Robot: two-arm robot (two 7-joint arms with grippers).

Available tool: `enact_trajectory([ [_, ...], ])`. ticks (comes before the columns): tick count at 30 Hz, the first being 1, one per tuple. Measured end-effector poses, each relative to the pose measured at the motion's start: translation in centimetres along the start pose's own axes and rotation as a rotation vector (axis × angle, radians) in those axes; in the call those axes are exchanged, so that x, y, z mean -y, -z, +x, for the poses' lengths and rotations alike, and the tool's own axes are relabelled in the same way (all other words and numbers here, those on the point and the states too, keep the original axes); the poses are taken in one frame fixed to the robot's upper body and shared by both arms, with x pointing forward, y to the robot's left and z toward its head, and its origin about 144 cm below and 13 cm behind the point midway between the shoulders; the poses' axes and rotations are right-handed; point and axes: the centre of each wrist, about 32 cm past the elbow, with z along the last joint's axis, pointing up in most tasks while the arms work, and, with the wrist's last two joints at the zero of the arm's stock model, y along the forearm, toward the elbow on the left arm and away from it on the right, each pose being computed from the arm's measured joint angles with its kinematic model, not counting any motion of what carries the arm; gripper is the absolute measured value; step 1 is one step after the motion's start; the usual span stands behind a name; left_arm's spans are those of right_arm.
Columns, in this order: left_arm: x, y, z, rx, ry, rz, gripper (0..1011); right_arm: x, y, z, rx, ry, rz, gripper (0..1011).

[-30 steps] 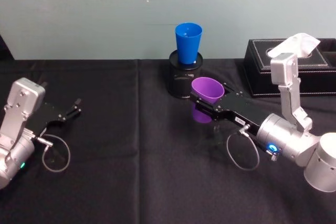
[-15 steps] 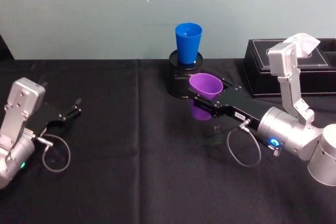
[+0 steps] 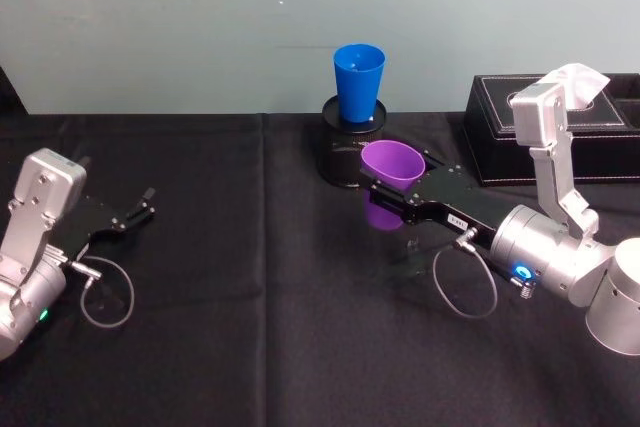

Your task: Pick up one cup with a gripper and tap it against the other cup.

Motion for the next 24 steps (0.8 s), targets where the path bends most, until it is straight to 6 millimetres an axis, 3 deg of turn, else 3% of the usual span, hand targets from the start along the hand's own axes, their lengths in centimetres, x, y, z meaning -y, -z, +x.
enact_trajectory([
  [24,0.00,0.00,0.00,0.000,0.000,0.000,1000,-0.01,0.04,0.02,-0.001,-0.002,0.002,731],
])
